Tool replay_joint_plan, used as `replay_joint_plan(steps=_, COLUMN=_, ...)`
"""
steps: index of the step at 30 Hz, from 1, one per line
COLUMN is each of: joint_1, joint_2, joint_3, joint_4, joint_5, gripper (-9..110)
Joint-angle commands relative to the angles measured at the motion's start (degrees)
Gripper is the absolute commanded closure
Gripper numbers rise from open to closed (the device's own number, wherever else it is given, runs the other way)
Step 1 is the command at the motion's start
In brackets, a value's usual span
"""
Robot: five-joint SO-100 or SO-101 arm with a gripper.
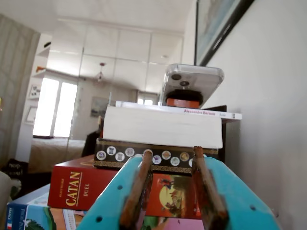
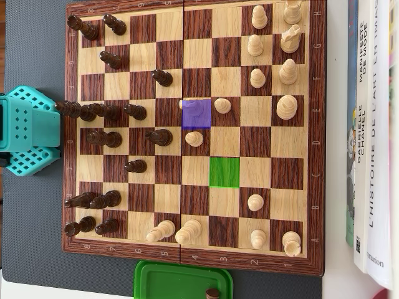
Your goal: Play chess
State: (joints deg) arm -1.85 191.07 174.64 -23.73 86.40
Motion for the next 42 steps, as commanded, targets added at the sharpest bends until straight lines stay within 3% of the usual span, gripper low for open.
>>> replay_joint_plan(steps=1, joint_1=0.26, joint_2=0.44, joint_3=-4.31, joint_4=7.82, joint_5=-0.62, gripper=88)
replay_joint_plan(steps=8, joint_1=-0.70, joint_2=-7.29, joint_3=-13.45, joint_4=28.56, joint_5=-5.45, gripper=88)
replay_joint_plan(steps=23, joint_1=-2.99, joint_2=-35.07, joint_3=-38.76, joint_4=71.28, joint_5=-3.78, gripper=88)
replay_joint_plan(steps=35, joint_1=-8.17, joint_2=-47.99, joint_3=-45.62, joint_4=80.95, joint_5=7.47, gripper=88)
replay_joint_plan(steps=42, joint_1=-8.35, joint_2=-59.68, joint_3=-56.07, joint_4=89.56, joint_5=7.21, gripper=88)
